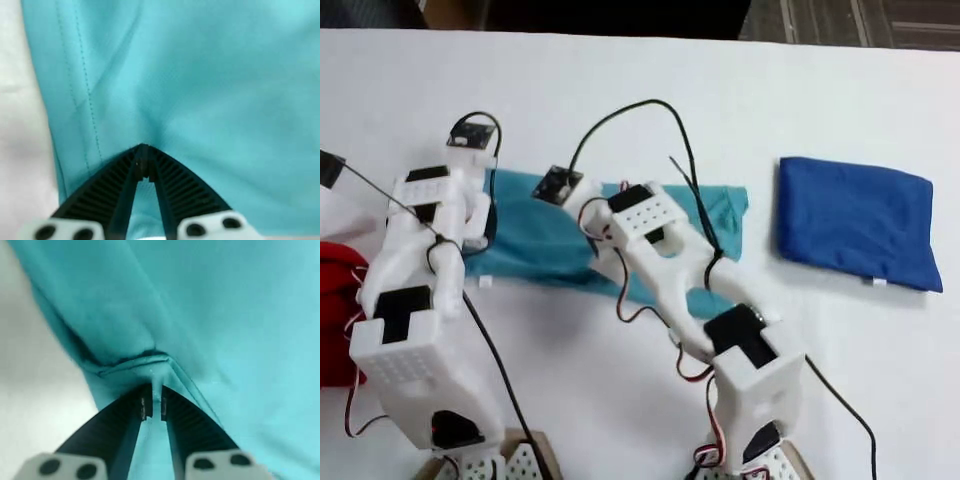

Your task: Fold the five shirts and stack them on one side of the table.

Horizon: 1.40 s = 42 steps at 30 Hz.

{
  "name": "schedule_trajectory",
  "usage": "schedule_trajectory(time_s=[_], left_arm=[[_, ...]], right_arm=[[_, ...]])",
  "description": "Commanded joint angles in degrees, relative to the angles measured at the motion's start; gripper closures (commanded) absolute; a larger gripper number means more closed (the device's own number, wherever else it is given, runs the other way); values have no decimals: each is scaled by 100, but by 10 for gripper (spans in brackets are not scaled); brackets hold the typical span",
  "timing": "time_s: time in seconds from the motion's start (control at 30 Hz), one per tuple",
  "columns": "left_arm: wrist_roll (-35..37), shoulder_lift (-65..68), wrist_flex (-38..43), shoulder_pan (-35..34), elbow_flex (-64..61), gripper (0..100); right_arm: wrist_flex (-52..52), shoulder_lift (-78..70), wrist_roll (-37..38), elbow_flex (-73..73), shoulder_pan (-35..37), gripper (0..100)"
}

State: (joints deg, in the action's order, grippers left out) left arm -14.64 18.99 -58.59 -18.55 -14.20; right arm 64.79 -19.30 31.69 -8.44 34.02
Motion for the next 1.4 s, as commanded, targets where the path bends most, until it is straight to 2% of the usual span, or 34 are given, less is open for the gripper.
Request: schedule_trajectory(time_s=[0.0,0.13,0.27,0.4,0.63,0.77,0.97,1.1,1.23,1.37], left_arm=[[53,-9,18,-18,48,974],[53,-9,18,-18,48,974],[53,-9,18,-18,48,974],[53,-9,18,-18,48,974],[62,-9,18,-18,48,974],[79,-18,-114,-9,242,974],[70,-651,-1389,-18,1437,974],[44,-1064,-1934,-185,1974,972],[35,-818,-1749,-598,1974,941],[35,-79,-1521,-818,2334,788]], right_arm=[[673,840,-35,352,-84,947],[1077,1552,360,325,-646,947],[1068,1648,484,-114,-1420,947],[532,1648,484,-809,-1833,947],[-655,1648,484,-1723,-2149,948],[-831,1727,457,-1758,-2281,950],[-127,2580,484,-1213,-2237,947],[356,3081,484,-976,-2237,947],[840,3424,484,-976,-2281,947],[1288,3618,782,-985,-2281,950]])
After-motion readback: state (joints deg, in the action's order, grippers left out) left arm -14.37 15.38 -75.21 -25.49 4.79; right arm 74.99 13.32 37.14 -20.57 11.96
